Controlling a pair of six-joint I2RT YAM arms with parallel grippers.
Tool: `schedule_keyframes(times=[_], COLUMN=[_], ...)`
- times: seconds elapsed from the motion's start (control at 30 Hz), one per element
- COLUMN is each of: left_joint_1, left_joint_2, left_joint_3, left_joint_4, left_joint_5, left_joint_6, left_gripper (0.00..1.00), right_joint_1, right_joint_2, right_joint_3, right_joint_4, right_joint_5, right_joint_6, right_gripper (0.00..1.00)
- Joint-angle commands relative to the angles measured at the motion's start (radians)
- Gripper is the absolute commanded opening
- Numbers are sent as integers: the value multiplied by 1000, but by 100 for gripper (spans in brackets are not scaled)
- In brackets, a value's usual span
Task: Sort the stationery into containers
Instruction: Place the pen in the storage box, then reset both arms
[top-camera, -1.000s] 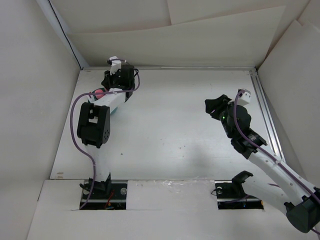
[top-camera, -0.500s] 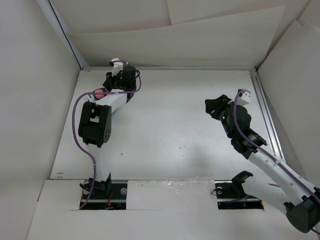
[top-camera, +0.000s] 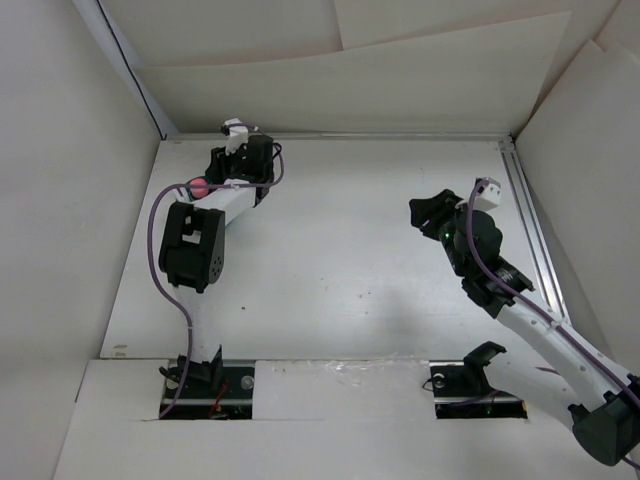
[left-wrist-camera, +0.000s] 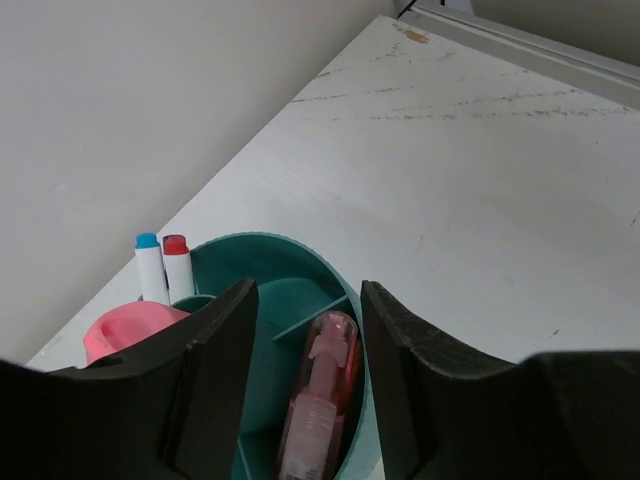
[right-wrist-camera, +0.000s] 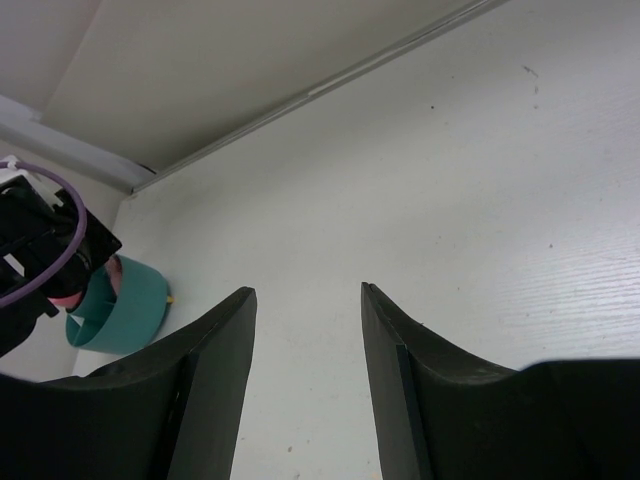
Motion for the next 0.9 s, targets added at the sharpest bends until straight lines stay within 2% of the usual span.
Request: schedule_keyframes(times=[0.0, 0.2, 0.4, 0.43, 0.47, 0.63, 0.7, 0.77, 0.8, 0.87], left_joint_1=[-5, -15, -25, -25, -25, -25, -25, -25, -25, -25], left_joint_2=[-36, -123, -261, -310, -336, -483, -530, -614, -643, -700], left_joint_3=[24, 24, 59, 59, 59, 82, 66, 29, 6, -59], left_joint_4=[21, 10, -47, -47, -47, -131, -168, -168, -168, -186], left_joint_5=[-21, 14, 135, 164, 227, 378, 437, 499, 522, 586], left_joint_6=[-3, -21, -97, -98, -108, -209, -278, -317, -332, -397], left_gripper=[43, 51, 58, 68, 99, 100, 100, 100, 100, 100], right_joint_1=[-7, -7, -7, -7, -7, -7, -7, -7, -7, -7], right_joint_2=[1, 1, 10, 10, 19, 19, 19, 29, 39, 53], right_joint_3=[46, 46, 46, 46, 46, 46, 46, 46, 46, 46], right_joint_4=[37, 37, 37, 37, 37, 37, 37, 37, 37, 37], right_joint_5=[-11, -11, -20, -20, -20, -20, -20, -20, -20, -29], right_joint_6=[-15, -15, -15, -15, -15, -15, -15, -15, -15, -15], right_gripper=[52, 52, 52, 52, 52, 52, 55, 65, 76, 86])
